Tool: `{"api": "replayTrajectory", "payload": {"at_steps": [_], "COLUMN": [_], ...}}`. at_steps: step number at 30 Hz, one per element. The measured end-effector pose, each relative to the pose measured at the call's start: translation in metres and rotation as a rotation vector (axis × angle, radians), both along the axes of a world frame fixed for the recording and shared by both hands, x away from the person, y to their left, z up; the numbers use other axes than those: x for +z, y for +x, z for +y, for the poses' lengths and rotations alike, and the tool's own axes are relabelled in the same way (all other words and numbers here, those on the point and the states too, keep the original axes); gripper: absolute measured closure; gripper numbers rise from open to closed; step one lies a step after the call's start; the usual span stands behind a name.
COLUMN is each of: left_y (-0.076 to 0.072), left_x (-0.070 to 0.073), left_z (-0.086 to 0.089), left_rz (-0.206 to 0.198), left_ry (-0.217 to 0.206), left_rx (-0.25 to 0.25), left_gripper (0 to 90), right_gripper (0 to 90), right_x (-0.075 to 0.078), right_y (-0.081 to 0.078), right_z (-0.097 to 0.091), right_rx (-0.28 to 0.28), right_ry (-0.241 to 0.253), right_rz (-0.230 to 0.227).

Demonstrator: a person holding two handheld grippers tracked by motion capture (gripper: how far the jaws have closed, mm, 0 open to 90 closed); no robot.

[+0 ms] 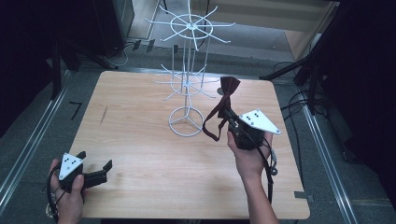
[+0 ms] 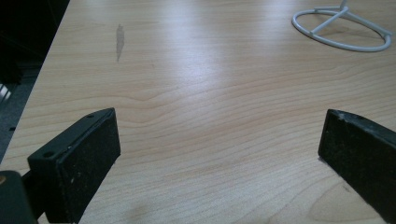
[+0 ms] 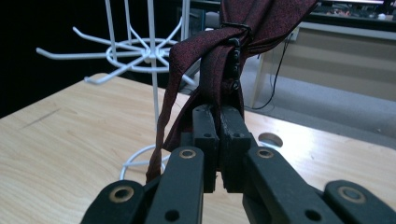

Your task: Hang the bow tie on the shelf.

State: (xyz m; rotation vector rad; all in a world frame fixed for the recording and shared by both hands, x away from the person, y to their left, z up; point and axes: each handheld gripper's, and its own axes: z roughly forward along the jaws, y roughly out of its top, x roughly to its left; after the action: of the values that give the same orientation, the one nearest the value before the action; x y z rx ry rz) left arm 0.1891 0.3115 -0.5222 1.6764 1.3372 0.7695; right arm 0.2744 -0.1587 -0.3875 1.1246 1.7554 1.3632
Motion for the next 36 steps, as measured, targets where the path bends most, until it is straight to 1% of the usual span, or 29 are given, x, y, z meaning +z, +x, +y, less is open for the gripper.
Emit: {"api": "replayTrajectory", "payload": {"at_steps": [7, 10, 18, 23, 28, 33, 36], "left_y": [0.000, 0.000, 0.000, 0.000, 0.000, 0.001, 0.001], "left_x": [0.000, 0.000, 0.000, 0.000, 0.000, 0.000, 0.000], "left_z": [0.000, 0.000, 0.000, 0.000, 0.000, 0.000, 0.001], "left_rz": [0.000, 0.004, 0.003, 0.001, 0.000, -0.001, -0.001], "left_ry": [-0.004, -0.003, -0.013, -0.014, -0.014, -0.013, -0.013], "left_rx": [-0.004, -0.005, -0.004, -0.003, -0.002, -0.003, -0.003], "left_gripper": [0.0, 0.0, 0.0, 0.0, 0.0, 0.0, 0.0], "right_gripper": [88.3, 88.2, 88.2, 88.1, 88.1, 88.1, 88.0], "right_x": [0.009, 0.011, 0.014, 0.015, 0.015, 0.016, 0.015], "right_y": [0.008, 0.012, 0.025, 0.030, 0.036, 0.042, 0.046], "right_z": [0.005, 0.006, 0.005, 0.004, 0.002, 0.004, 0.004], "right_rx": [0.000, -0.002, -0.024, -0.029, -0.036, -0.044, -0.046], "right_ry": [-0.002, 0.004, 0.017, 0.023, 0.035, 0.029, 0.034], "right_rz": [-0.012, -0.015, -0.012, -0.001, -0.001, 0.006, 0.014]}}
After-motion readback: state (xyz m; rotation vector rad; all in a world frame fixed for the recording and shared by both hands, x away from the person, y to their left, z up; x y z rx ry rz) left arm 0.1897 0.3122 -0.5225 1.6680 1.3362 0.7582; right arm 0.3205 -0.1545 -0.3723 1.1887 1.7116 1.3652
